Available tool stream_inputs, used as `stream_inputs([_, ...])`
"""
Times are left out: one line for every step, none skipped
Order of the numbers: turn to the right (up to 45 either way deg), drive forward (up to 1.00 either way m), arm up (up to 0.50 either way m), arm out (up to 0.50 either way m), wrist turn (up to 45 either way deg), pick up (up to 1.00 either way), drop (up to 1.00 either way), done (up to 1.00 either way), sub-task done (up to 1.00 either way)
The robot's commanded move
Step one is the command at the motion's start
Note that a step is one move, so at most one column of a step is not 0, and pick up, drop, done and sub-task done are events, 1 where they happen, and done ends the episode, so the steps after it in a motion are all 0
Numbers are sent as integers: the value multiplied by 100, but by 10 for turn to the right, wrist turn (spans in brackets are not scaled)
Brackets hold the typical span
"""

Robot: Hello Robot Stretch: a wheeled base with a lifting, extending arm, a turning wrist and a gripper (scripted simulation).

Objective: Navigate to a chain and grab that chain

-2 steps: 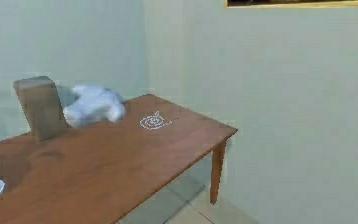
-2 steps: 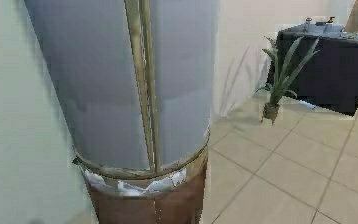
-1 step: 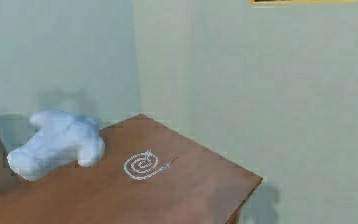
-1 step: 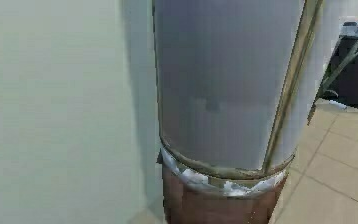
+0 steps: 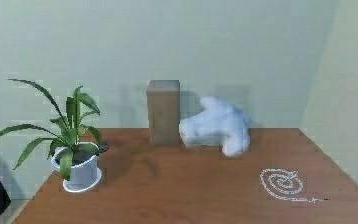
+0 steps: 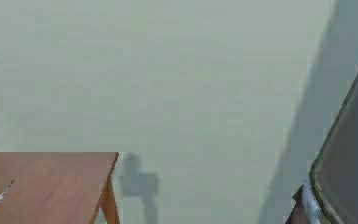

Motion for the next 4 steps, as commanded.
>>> stream_inputs([-420,0,0,0,0,0,0,0,0])
stream_inputs([0,0,50,0,0,0,0,0,0])
stream_inputs([0,0,34,0,0,0,0,0,0])
stream_inputs([0,0,0,50,0,0,0,0,0])
